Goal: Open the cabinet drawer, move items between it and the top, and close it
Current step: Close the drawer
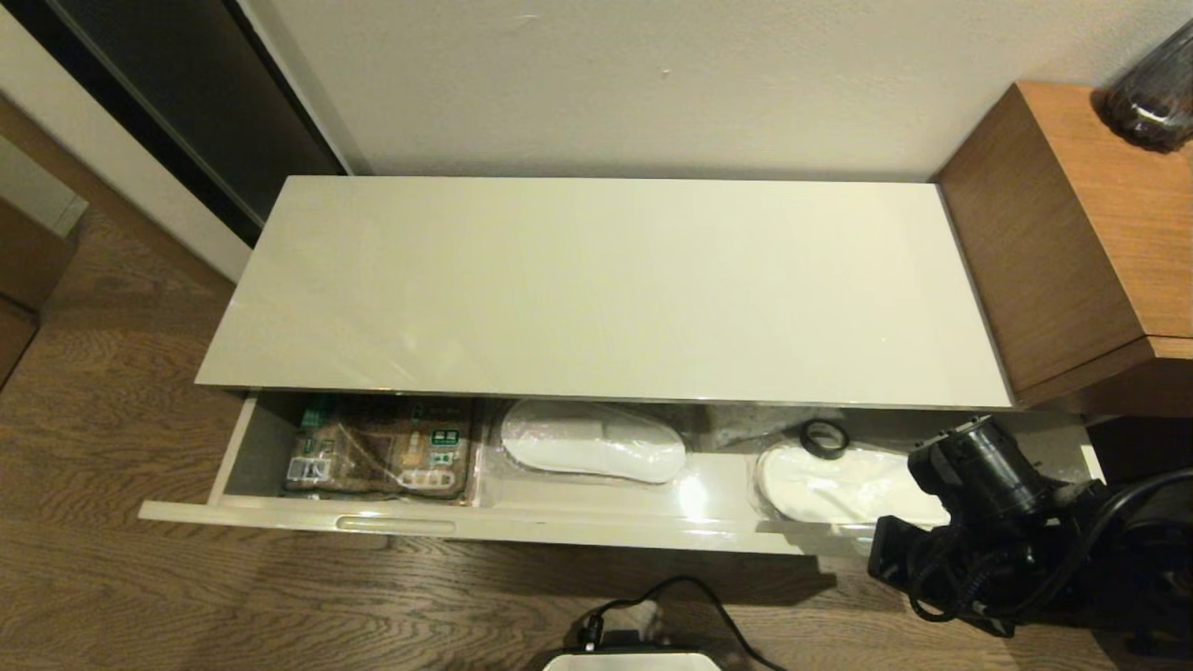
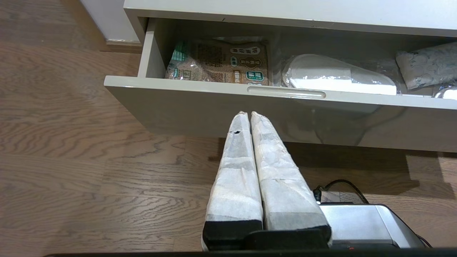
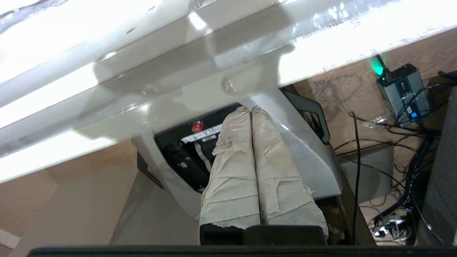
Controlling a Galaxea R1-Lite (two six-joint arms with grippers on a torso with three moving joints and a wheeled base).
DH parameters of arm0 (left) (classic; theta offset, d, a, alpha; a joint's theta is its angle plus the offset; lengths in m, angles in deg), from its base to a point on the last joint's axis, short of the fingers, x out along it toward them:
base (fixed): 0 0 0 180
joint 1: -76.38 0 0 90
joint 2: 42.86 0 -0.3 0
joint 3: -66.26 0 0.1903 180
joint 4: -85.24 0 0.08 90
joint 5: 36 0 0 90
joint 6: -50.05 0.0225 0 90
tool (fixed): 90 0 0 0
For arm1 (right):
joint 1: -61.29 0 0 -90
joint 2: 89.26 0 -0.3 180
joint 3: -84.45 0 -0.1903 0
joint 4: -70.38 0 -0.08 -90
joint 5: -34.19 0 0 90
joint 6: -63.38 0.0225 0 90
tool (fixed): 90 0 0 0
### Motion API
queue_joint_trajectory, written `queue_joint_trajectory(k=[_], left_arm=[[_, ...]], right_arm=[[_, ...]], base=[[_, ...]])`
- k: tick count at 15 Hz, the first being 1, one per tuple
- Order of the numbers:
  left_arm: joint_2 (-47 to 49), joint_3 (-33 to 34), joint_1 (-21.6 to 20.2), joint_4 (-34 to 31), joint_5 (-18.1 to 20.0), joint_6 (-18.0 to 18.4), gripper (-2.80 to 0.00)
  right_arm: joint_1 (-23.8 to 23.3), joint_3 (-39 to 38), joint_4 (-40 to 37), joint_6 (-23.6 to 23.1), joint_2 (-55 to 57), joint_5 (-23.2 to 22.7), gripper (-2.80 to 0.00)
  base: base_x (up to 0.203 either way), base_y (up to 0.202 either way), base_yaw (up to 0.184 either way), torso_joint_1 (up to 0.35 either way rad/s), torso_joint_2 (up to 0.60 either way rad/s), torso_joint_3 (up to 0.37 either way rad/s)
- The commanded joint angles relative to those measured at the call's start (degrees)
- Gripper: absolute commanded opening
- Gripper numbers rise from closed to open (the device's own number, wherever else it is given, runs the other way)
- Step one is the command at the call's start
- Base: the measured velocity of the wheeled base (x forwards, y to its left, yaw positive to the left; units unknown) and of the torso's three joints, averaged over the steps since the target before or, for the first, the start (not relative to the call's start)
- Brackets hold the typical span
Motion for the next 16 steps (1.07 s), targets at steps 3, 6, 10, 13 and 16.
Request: queue_joint_trajectory(k=[3,6,10,13,16], left_arm=[[0.1,0.0,0.0,0.1,0.0,0.0,-2.8],[0.1,0.0,0.0,0.1,0.0,0.0,-2.8],[0.1,0.0,0.0,0.1,0.0,0.0,-2.8],[0.1,0.0,0.0,0.1,0.0,0.0,-2.8],[0.1,0.0,0.0,0.1,0.0,0.0,-2.8]], right_arm=[[-0.8,4.1,-0.1,0.6,2.2,0.1,-2.8],[-2.4,10.9,-1.9,0.4,3.9,0.0,-2.8],[-4.6,22.2,-6.8,0.2,8.5,0.0,-2.8],[-5.7,32.6,-13.1,0.3,11.4,0.0,-2.8],[-5.8,38.8,-19.6,0.3,10.8,0.0,-2.8]], base=[[0.0,0.0,0.0,0.0,0.0,0.0],[0.0,0.0,0.0,0.0,0.0,0.0],[0.0,0.0,0.0,0.0,0.0,0.0],[0.0,0.0,0.0,0.0,0.0,0.0],[0.0,0.0,0.0,0.0,0.0,0.0]])
